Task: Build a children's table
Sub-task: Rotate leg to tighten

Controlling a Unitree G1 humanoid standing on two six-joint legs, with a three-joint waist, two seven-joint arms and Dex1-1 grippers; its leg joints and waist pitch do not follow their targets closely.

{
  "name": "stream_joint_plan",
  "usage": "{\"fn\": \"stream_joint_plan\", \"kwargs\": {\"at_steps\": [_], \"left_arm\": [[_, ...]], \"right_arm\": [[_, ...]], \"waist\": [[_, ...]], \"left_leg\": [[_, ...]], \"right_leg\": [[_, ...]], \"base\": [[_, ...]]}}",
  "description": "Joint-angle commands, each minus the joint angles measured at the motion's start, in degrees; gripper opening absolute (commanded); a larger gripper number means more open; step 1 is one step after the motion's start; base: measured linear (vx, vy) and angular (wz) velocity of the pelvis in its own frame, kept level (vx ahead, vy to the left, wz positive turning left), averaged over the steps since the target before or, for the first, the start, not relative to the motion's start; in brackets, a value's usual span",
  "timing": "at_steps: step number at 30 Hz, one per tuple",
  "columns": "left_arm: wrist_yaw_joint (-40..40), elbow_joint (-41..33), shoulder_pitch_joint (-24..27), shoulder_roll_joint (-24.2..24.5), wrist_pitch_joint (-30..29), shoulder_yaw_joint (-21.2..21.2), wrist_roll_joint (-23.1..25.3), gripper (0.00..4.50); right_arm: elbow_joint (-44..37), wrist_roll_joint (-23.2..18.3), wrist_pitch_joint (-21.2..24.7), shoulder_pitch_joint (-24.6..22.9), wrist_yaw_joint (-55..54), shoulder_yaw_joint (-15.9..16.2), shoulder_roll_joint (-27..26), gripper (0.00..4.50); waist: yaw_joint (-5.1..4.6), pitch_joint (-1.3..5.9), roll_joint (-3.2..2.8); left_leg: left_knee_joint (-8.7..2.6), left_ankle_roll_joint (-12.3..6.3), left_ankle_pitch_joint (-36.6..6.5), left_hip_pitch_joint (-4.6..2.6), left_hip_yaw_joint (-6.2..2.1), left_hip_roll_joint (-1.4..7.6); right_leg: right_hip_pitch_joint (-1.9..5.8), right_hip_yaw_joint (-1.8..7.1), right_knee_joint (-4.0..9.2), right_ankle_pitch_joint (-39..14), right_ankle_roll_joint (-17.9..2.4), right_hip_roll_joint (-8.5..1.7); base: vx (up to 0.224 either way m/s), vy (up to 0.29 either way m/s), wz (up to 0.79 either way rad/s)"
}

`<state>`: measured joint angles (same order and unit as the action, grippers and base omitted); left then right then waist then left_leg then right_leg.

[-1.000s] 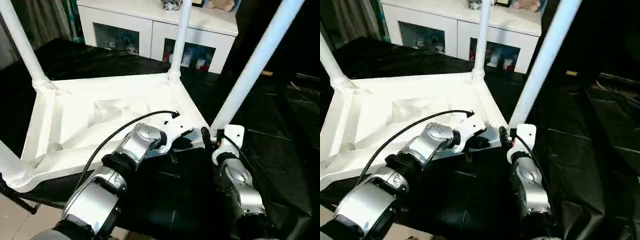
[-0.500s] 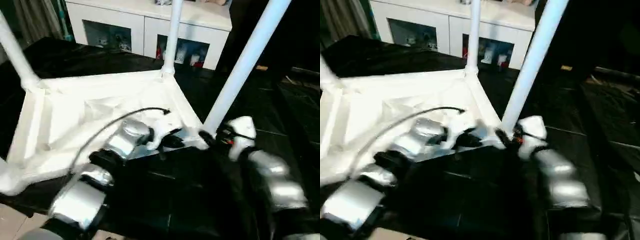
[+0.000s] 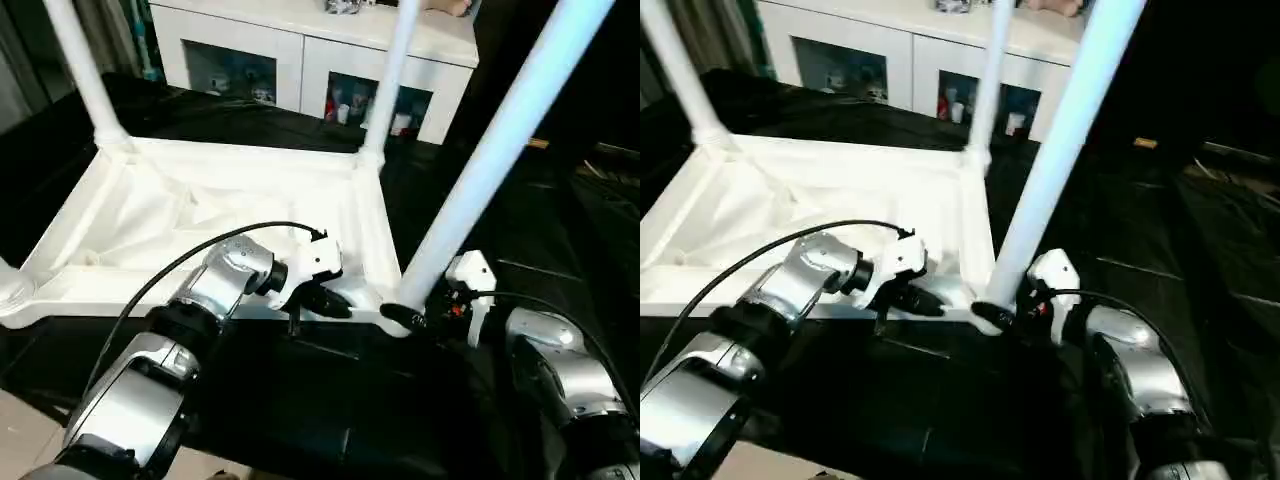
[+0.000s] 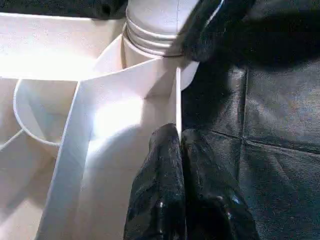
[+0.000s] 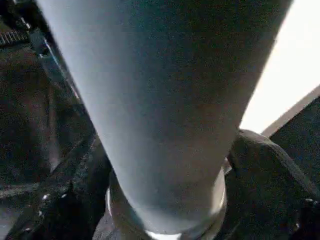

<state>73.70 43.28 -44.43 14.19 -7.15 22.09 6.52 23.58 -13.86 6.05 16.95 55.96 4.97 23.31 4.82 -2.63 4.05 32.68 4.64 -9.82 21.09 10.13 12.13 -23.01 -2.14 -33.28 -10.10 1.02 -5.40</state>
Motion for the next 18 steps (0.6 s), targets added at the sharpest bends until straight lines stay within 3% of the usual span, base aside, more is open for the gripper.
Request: {"fn": "stream_joint_plan", "kwargs": {"at_steps": [1,4,12,18], "left_arm": [[2.0,0.4,1.8,0.2,-1.3,2.4,1.4,0.0],[2.2,-0.2,2.0,0.3,-1.7,2.4,1.5,0.0],[1.6,-0.7,2.1,0.4,-2.1,2.8,1.5,0.0],[1.9,-0.5,2.1,0.6,-2.4,2.9,1.5,0.0]], "right_arm": [[0.7,0.3,-0.4,0.9,1.1,-0.1,0.8,3.75],[1.4,0.7,-0.7,1.1,1.9,0.2,1.2,3.75],[2.9,0.0,-1.1,1.9,3.0,-0.3,0.8,3.14],[4.2,-0.4,-1.3,2.7,3.6,-1.1,0.5,2.72]], "waist": [[0.17,3.53,0.33],[0.28,3.63,0.42],[0.36,3.61,0.44],[0.37,3.4,0.38]], "left_leg": [[-3.27,-5.27,-8.6,-0.78,0.58,0.96],[-3.13,-5.52,-7.5,-0.71,0.62,0.85],[-3.08,-5.27,-8.2,-0.69,0.56,0.86],[-3.22,-3.83,-11.3,-0.65,0.45,0.88]], "right_leg": [[2.9,1.22,1.9,-1.2,-16.7,-2.13],[2.98,1.23,1.71,0.0,-16.7,-2.12],[2.96,1.21,1.74,-1.7,-16.4,-2.06],[2.74,1.24,2.22,-7.1,-15.1,-2.15]], "base": [[0.0,0.0,0.0],[0.0,0.0,0.0],[0.0,0.0,0.0],[0.0,0.0,0.0]]}}
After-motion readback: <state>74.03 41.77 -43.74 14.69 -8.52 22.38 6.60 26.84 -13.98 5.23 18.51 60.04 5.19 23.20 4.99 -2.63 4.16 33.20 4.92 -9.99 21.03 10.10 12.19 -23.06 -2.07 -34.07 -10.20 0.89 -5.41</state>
